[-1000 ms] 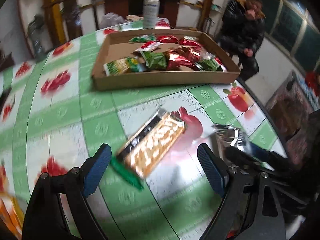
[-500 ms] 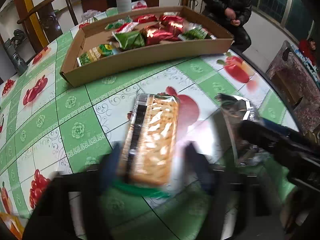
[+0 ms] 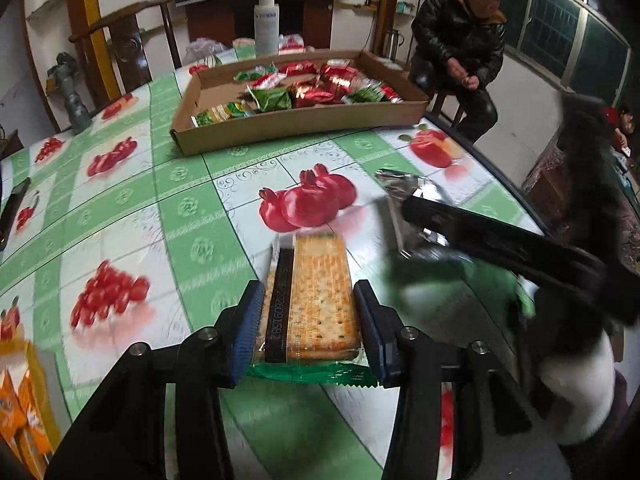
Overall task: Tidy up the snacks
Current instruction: 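Grasp the silver foil bag with the right tool while the left grasps the clear cracker pack, then carry the cracker pack and foil bag into the white tray with both tools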
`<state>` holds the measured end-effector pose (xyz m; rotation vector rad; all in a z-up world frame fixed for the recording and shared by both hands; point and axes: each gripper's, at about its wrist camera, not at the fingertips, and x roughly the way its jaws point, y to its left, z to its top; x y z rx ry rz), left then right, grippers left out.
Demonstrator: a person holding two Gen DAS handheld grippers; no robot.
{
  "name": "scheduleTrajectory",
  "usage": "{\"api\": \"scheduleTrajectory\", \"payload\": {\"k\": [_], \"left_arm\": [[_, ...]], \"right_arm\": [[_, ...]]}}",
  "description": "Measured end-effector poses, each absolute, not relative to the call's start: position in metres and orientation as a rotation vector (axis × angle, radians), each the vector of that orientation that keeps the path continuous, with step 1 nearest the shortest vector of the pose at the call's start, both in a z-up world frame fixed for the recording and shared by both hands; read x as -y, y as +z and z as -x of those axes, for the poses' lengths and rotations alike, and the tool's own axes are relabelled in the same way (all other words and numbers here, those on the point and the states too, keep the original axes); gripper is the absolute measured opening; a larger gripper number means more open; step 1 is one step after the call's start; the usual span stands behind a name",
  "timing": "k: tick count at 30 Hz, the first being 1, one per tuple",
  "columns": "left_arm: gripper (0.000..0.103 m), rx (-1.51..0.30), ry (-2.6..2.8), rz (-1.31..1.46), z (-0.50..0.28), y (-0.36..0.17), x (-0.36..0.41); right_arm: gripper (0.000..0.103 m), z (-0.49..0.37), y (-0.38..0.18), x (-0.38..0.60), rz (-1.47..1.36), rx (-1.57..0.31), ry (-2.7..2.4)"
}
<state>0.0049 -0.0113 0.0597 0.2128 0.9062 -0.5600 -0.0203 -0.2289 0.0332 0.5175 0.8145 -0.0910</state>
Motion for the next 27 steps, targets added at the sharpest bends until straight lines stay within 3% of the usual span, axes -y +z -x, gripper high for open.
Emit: {"api": "scheduleTrajectory", "payload": {"k": [2,3,9,11,13,16,18,19,21,24,27], "left_arm": [[0.042,-0.878,-0.567,-0.194,0.010,0.067,0.002],[0.028,-0.871,-0.575,-0.185,0.017,0.070,-0.003],[0.027,-0.901,-0.610,-0.173,0.036,0.061,-0.011],[0.031,-0.923,-0.613,-0.168,0.035,0.054,-0.011],[0.048,-0.952,-0.607,-0.143,0.032,0.047,-0.009],[0.054,-0.939,-0.581,-0.176,0.030,0.040,0.003],[0.067,-0.913,-0.557,-0.225,0.031,0.036,0.012],[0.067,-0.908,-0.551,-0.256,0.030,0.031,0.020],[0.067,-0.925,-0.534,-0.295,0.028,0.022,0.027],[0.044,-0.920,-0.536,-0.266,0.028,0.019,0.024],[0.044,-0.932,-0.539,-0.219,0.031,0.023,0.015]], "right_arm": [[0.061,0.021,0.033,0.230,-0.518,-0.811,-0.095],[0.061,0.022,0.033,0.230,-0.517,-0.809,-0.099],[0.061,0.024,0.033,0.228,-0.512,-0.808,-0.097],[0.061,0.024,0.033,0.227,-0.511,-0.808,-0.095],[0.061,0.023,0.033,0.226,-0.508,-0.809,-0.090],[0.061,0.022,0.033,0.225,-0.496,-0.812,-0.088],[0.061,0.021,0.033,0.223,-0.489,-0.813,-0.087],[0.061,0.021,0.033,0.223,-0.485,-0.814,-0.087],[0.061,0.021,0.033,0.222,-0.478,-0.816,-0.084],[0.062,0.020,0.033,0.221,-0.474,-0.816,-0.082],[0.061,0.021,0.034,0.220,-0.472,-0.810,-0.081]]}}
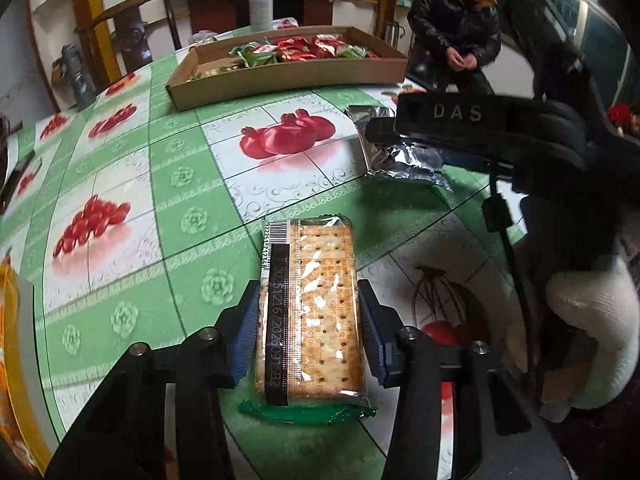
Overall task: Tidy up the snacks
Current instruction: 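Carry the cracker pack and foil bag into the white tray with both tools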
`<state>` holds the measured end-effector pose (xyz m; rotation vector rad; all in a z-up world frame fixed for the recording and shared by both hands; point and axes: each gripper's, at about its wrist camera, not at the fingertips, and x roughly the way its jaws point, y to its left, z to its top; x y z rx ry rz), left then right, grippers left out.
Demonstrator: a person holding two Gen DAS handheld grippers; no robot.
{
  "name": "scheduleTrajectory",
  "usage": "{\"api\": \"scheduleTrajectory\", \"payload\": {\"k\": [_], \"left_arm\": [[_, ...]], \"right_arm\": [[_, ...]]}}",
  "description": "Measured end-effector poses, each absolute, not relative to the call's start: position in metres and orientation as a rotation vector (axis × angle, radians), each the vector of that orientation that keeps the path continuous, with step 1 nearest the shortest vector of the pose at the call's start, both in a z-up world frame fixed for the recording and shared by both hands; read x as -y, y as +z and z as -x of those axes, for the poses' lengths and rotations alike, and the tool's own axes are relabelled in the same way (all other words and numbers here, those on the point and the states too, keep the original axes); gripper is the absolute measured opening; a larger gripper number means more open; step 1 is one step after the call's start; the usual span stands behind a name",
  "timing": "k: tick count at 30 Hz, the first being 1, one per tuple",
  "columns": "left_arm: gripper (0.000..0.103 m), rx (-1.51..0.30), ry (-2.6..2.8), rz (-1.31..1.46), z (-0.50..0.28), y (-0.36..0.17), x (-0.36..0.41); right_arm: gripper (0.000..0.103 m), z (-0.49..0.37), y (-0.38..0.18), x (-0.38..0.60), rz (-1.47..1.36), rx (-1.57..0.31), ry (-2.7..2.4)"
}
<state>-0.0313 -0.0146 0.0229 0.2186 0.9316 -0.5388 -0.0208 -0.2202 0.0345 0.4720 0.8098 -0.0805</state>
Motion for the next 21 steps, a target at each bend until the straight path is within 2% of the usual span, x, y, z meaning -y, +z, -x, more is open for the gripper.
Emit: {"api": "scheduleTrajectory", "payload": {"k": [12,21], "left_arm": [[0.044,-0.832,-0.529,0.093,0.094,0.072,-0.082],[0.044,-0.717,-0.398,0.277,0.129,0.094,-0.191]], "right_arm": [[0.061,0.028,0.044,0.216,-0.397,-0.734,-0.118],[0.061,0.043,0.053,0.206,-0.382,-0.707,-0.099]]}}
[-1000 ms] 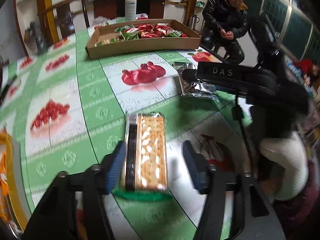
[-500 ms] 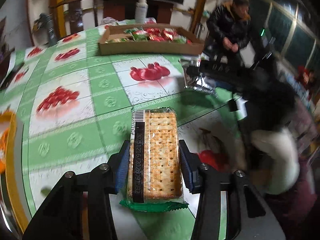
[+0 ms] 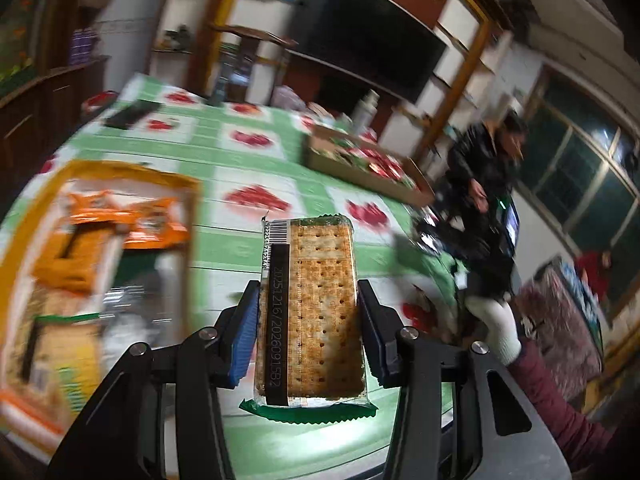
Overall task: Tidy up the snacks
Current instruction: 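Carry the cracker pack and foil bag into the white tray with both tools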
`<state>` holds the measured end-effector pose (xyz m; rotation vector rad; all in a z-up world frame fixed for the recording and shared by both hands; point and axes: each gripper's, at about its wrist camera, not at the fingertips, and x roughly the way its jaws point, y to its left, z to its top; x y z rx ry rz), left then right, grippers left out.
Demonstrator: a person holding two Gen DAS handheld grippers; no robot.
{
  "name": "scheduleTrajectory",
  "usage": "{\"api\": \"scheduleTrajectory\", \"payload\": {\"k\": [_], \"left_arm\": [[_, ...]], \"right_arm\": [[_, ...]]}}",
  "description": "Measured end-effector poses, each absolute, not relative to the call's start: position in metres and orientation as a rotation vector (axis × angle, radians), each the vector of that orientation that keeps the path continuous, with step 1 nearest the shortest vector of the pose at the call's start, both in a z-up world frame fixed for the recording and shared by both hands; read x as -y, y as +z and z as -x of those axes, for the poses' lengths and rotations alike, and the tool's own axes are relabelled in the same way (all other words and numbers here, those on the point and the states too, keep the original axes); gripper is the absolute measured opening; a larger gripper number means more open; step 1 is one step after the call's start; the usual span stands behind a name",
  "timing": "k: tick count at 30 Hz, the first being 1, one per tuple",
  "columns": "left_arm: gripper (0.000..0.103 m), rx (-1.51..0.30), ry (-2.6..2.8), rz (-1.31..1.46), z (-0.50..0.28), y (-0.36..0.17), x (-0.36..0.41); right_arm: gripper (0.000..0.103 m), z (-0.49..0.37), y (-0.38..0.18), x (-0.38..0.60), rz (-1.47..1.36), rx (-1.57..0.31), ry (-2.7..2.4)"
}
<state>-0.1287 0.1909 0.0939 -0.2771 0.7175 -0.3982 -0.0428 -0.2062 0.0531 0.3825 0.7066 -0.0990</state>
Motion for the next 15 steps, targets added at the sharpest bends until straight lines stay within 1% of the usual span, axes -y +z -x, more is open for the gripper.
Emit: {"api": "scheduleTrajectory", "payload": {"k": [3,6,15], "left_arm": [[0.044,-0.684,-0.339,0.313,0.137,0.094,-0.227],[0.044,-0.676,-0.304,0.345,0.139,0.089,-0.247],[0.044,-0.692,-0.225,0.425,0.144,0.060,-0.296]], "right_arm": [[0.061,0.057,0.062,0.191,-0.387,-0.697,-0.047],[0.061,0.071,0.071,0.163,-0.377,-0.704,0.035],[0.061,0.085,0.107,0.040,-0.231,-0.723,0.318]]}}
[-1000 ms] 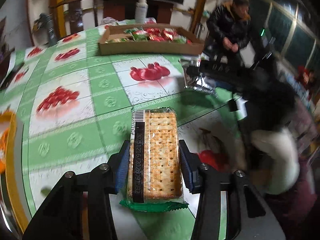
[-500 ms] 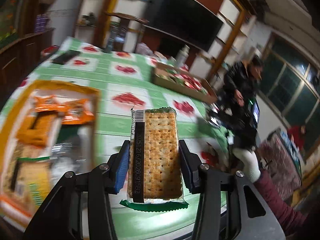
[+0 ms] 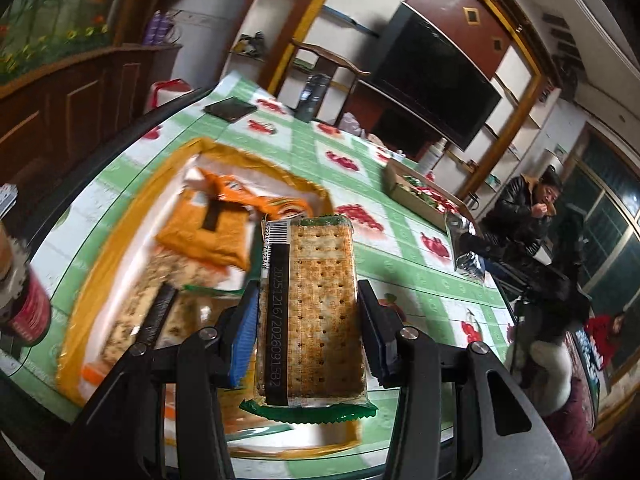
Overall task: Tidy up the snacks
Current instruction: 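Carry the cracker pack and foil bag into the white tray with both tools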
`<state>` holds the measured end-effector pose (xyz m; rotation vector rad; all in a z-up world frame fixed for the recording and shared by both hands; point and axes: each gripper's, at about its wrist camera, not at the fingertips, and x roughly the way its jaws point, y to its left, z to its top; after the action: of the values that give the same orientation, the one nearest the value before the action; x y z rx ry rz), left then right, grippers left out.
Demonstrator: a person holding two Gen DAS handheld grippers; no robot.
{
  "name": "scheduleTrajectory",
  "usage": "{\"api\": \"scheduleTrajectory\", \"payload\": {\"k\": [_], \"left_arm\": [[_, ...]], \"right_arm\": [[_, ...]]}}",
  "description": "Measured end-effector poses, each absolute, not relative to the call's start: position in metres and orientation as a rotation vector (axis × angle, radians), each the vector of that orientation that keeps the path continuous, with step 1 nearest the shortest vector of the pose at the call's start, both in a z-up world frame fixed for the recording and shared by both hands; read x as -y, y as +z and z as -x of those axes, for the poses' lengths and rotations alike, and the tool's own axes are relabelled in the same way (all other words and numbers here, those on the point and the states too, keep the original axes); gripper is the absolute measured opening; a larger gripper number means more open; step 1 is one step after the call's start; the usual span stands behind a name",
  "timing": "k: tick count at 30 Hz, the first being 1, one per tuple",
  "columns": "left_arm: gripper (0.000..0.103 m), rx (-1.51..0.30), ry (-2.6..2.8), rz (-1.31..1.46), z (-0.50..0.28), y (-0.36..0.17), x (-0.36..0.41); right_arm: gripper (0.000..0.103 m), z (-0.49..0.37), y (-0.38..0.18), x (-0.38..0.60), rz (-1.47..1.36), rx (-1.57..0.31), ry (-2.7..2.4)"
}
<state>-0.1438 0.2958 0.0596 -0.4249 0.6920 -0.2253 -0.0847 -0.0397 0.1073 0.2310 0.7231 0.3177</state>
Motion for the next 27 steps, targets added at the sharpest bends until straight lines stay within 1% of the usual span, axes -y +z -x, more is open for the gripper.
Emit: {"api": "scheduleTrajectory", "payload": {"k": [10,18,20,21,23,25,27], "left_arm": [[0.044,-0.697,-0.199,0.451,0.135,0.045,-0.332],[0.044,-0.729,-0.180,0.481,0.118,0.033,-0.344],[0.047,-0.727,-0.178,0.499,0.117,0.031,-0.348],[0.047,-0.727,-0.184,0.513,0.117,0.031,-0.349],[0.051,-0.724,-0.194,0.522,0.116,0.032,-0.350],[0.059,-0.718,-0.204,0.520,0.116,0.034,-0.348],[0.064,-0.710,-0.210,0.522,0.117,0.036,-0.347]], "right_arm": [[0.060,0.067,0.103,-0.085,-0.132,-0.826,0.504],[0.060,0.035,0.081,-0.144,-0.101,-0.903,0.545],[0.061,0.026,0.074,-0.152,-0.097,-0.921,0.539],[0.062,0.023,0.071,-0.154,-0.099,-0.929,0.541],[0.063,0.017,0.066,-0.156,-0.112,-0.940,0.548],[0.064,0.015,0.064,-0.155,-0.137,-0.943,0.559],[0.064,0.017,0.067,-0.153,-0.152,-0.935,0.572]]}}
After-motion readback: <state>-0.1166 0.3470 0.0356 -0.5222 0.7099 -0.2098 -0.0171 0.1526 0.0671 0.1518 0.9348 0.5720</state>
